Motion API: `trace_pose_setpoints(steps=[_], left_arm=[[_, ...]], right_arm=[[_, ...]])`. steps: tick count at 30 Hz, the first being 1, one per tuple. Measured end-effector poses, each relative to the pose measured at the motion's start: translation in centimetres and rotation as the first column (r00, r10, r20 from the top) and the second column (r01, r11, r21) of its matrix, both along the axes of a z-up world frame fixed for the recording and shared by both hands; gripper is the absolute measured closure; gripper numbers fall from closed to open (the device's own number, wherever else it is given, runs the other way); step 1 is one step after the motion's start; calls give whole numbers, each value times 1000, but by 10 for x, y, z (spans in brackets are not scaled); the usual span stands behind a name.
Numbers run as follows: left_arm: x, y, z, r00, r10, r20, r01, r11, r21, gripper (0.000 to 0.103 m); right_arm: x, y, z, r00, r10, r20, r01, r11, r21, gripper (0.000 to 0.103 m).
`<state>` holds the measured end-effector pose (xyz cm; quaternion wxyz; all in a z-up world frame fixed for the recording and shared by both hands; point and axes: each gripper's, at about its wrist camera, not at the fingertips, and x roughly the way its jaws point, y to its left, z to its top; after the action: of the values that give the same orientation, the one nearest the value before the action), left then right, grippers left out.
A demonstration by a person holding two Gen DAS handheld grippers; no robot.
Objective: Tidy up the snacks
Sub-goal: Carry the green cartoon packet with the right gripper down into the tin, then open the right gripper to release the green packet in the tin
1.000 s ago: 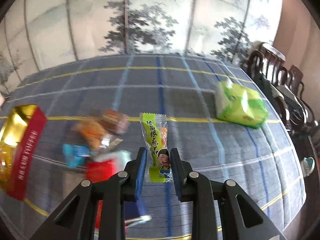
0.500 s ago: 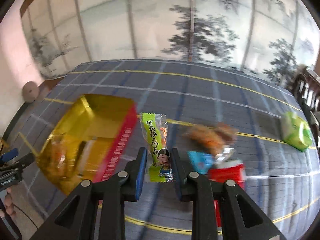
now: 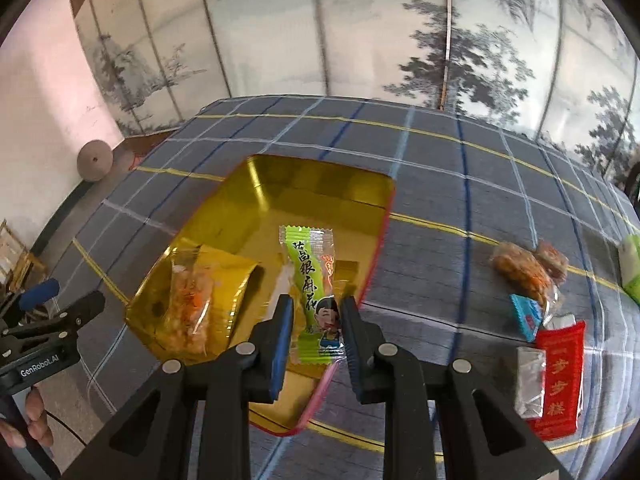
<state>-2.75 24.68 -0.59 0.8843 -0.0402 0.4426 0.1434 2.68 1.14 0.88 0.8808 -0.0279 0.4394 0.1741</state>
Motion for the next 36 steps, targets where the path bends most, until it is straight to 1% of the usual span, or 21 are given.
trace_pose_setpoints(steps=[7,11,14,19,22,24,27,36], left_arm=[[0,4,2,1000,9,-2,-9,1000,-4,13],[-1,7,2,1000,16,-1,-16,1000,-6,13],[-2,11,2,1000,23,-5,-23,1000,-5,13],[-5,15,2,999,35,-5,-35,999,-7,13],[-6,17,2,999,38,-5,-38,999,-12,13],[-6,17,2,999,38,-7,-38,999,-12,13],[-7,17,1,999,37,-7,-37,999,-11,13],[-7,17,1,999,36,-10,-36,999,-15,13]], right_arm=[[2,20,-7,999,43,-13,-43,999,-26,78],[1,28,-12,999,48,-16,-49,997,-51,78],[-3,37,-16,997,71,-7,-71,994,-84,78],[-6,47,-23,995,95,-14,-96,990,-104,78],[-6,48,-27,995,93,-27,-95,990,-104,78],[-5,48,-30,995,92,-34,-96,988,-120,78],[-2,47,-34,994,89,-59,-95,990,-107,78],[-1,47,-42,993,88,-74,-96,988,-121,77]])
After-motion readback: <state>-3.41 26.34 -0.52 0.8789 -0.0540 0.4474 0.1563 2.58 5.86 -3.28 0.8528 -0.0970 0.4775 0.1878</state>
